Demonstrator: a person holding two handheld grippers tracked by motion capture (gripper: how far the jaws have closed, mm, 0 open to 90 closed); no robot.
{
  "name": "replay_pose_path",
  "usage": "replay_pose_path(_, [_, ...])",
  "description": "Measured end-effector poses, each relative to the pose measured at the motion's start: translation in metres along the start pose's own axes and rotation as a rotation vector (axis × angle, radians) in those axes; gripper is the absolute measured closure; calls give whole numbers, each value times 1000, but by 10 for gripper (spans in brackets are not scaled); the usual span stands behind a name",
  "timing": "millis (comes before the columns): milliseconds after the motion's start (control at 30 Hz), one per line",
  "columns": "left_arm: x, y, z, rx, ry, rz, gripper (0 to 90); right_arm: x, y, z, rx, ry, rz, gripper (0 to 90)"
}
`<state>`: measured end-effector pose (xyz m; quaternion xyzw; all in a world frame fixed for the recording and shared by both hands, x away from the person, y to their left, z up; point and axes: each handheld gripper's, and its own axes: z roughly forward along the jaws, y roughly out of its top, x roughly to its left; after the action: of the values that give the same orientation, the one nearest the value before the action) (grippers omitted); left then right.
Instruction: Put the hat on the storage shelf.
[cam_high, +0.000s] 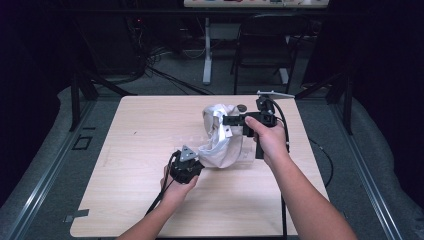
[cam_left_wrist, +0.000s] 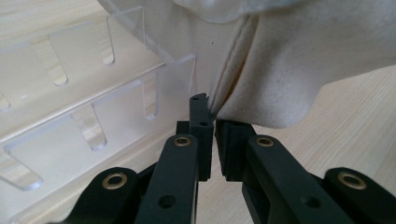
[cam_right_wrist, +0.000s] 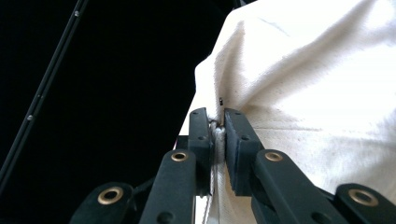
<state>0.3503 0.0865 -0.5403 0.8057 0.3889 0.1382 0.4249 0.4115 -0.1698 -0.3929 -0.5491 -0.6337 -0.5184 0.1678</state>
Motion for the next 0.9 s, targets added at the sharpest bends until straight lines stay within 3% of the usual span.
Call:
replay_pose_path(300, [-3, -2, 0, -20, 15, 29, 855, -3, -1, 2, -2, 7, 10, 823])
replay_pose_path(733, [-2, -2, 0, -32, 9, 22, 844, -4, -1, 1, -11, 10, 8, 822])
replay_pose_path(900, [-2, -3, -5, -56, -9, 21, 792, -5, -1, -1, -18, 5, 10, 822])
